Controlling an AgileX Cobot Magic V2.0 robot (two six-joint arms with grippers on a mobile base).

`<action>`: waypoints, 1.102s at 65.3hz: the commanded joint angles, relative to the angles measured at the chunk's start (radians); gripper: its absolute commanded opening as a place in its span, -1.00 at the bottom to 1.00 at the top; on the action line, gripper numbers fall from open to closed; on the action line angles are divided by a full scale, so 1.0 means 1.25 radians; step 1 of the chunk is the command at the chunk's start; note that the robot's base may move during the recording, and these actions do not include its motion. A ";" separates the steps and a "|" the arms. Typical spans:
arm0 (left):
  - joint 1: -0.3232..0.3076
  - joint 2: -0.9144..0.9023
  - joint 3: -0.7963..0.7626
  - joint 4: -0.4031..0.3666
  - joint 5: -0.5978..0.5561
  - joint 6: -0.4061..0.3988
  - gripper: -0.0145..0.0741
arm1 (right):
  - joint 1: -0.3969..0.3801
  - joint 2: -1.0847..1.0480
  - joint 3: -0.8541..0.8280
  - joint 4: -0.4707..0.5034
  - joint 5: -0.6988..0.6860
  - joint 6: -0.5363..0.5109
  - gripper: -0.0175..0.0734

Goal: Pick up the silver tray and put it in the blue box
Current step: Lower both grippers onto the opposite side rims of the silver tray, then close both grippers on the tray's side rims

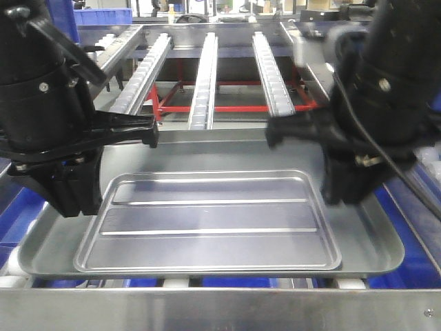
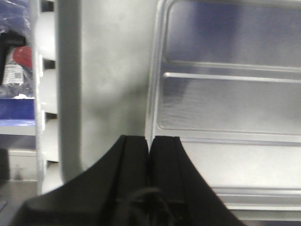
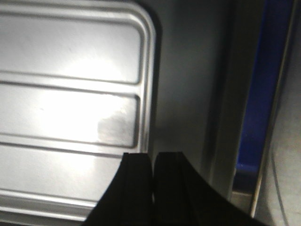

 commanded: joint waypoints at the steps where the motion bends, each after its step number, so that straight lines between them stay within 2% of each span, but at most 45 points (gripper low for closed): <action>1: -0.007 -0.029 -0.024 -0.006 -0.025 -0.001 -0.40 | 0.001 -0.027 -0.030 -0.010 -0.031 -0.010 0.01; 6: -0.007 -0.029 -0.022 -0.006 -0.032 -0.001 -0.24 | 0.001 -0.020 -0.030 -0.010 -0.038 -0.010 0.15; 10: -0.007 -0.029 -0.022 0.013 -0.042 -0.001 -0.19 | 0.001 -0.005 -0.030 -0.010 -0.043 -0.010 0.21; 24: -0.006 -0.009 -0.022 0.029 -0.050 -0.001 -0.28 | -0.001 0.016 -0.030 -0.009 -0.043 -0.010 0.21; 29: 0.004 0.013 -0.022 0.017 -0.063 -0.001 -0.31 | -0.007 0.016 -0.030 -0.009 -0.051 -0.009 0.21; 36: 0.009 0.031 -0.022 0.006 -0.083 0.024 -0.31 | -0.021 0.019 -0.030 -0.009 -0.053 -0.009 0.21; 46: 0.009 0.037 -0.022 0.004 -0.089 0.024 -0.31 | -0.037 0.020 -0.030 -0.009 -0.069 -0.009 0.21; 72: 0.024 0.057 -0.022 -0.006 -0.091 0.027 -0.31 | -0.031 0.065 -0.030 -0.008 -0.082 -0.009 0.21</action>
